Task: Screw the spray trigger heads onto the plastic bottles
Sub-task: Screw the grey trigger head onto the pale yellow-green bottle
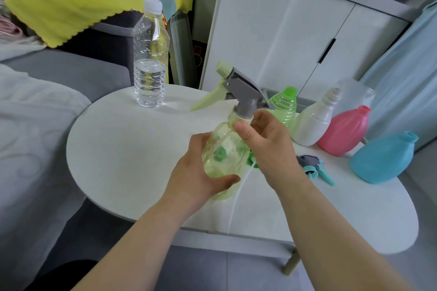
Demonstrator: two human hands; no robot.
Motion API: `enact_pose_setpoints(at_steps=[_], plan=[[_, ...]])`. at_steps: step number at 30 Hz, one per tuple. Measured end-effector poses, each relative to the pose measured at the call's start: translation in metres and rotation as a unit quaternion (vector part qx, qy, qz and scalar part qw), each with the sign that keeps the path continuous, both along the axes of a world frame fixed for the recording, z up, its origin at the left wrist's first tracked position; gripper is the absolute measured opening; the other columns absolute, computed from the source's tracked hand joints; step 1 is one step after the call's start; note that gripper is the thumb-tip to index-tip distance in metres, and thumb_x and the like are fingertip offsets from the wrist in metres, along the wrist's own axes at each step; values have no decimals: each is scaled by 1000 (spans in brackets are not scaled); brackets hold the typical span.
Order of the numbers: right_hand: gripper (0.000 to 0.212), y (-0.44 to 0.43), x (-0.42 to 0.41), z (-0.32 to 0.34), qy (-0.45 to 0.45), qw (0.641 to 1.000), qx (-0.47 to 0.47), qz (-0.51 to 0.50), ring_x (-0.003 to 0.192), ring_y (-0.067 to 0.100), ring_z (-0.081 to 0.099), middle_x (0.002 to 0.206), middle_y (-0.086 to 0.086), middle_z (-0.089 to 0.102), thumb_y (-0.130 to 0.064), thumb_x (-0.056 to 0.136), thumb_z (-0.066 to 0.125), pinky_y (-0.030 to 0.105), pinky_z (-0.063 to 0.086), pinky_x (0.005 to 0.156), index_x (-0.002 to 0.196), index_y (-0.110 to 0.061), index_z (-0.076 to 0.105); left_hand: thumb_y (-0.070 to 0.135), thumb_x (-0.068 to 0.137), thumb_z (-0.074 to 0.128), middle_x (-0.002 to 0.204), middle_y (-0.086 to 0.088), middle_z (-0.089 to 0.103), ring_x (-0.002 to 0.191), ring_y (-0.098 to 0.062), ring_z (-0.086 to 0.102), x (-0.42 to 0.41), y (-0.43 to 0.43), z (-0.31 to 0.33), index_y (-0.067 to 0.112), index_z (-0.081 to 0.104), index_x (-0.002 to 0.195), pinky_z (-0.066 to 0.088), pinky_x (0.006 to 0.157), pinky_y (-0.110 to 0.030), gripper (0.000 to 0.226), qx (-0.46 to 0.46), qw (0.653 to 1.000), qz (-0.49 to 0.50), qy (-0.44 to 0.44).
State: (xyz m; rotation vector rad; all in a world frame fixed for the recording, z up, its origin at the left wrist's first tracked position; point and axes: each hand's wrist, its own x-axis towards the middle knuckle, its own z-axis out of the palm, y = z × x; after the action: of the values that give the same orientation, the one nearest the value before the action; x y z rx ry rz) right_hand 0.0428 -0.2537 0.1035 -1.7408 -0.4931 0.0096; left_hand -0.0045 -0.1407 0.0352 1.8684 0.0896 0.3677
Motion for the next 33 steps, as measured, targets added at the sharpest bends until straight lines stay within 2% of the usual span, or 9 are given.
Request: enact_pose_setpoints(at_steps=[3,6,9,12,15,18,23,27,33], plan=[[15,1,2,0,39,997,55,32,70,-2,56,70,-11,61,-12,78,64,12,47,70,80,-26,59,28,55,80,89,35,36,93,-5,44,0,0,1,40,24,100,35,73,-20,73,2,1000,0,1],[18,1,2,5,83,987,110,78,84,2,65,79,-13,73,-3,75,64,18,53,77,85,-18,62,29,55,80,89,36,34,94,-5,43,0,-1,1,41,23,100,34,76,-21,74,9,1000,2,-1],[29,10,0,5,26,997,69,-5,77,13,62,79,-4,64,-4,70,71,25,52,75,82,-22,51,29,55,81,88,36,34,93,-5,43,-1,-3,0,39,24,101,35,77,-23,74,16,1000,8,-6],[31,19,-4,3,-29,997,26,-69,69,4,51,78,-6,53,-11,71,72,13,44,65,79,-25,45,29,56,81,89,35,34,94,-4,42,-2,-4,-1,34,29,109,35,78,-24,75,15,1000,9,-5],[19,12,-5,6,-7,1000,13,20,88,6,58,97,-3,62,-14,78,65,16,47,78,93,-20,55,29,55,81,90,33,36,95,-4,42,-1,-3,-1,38,24,102,36,78,-24,75,11,1000,6,-1],[25,-2,-5,7,28,993,21,115,101,-6,58,106,-19,60,-20,78,58,14,47,87,99,-33,54,29,54,82,90,36,35,96,-4,42,0,-2,-1,41,23,100,35,78,-24,76,5,1000,3,2],[23,-11,2,12,32,995,48,81,81,-3,63,79,-14,69,-5,78,63,12,50,78,85,-26,61,31,53,82,89,38,35,96,-4,42,1,-2,-3,43,23,100,34,80,-24,76,7,1000,3,4],[36,3,1,7,-59,998,0,-28,56,-8,48,62,-23,54,-9,68,74,8,40,58,71,-27,43,31,53,82,87,38,33,94,-2,40,1,-3,-4,36,30,108,33,79,-22,77,21,1000,18,-6],[24,-7,0,10,28,994,26,100,91,3,63,96,-4,69,-7,81,60,15,51,79,87,-31,58,31,51,82,88,37,35,94,-3,42,1,-2,-4,43,23,98,33,79,-23,76,16,1000,12,-9]])
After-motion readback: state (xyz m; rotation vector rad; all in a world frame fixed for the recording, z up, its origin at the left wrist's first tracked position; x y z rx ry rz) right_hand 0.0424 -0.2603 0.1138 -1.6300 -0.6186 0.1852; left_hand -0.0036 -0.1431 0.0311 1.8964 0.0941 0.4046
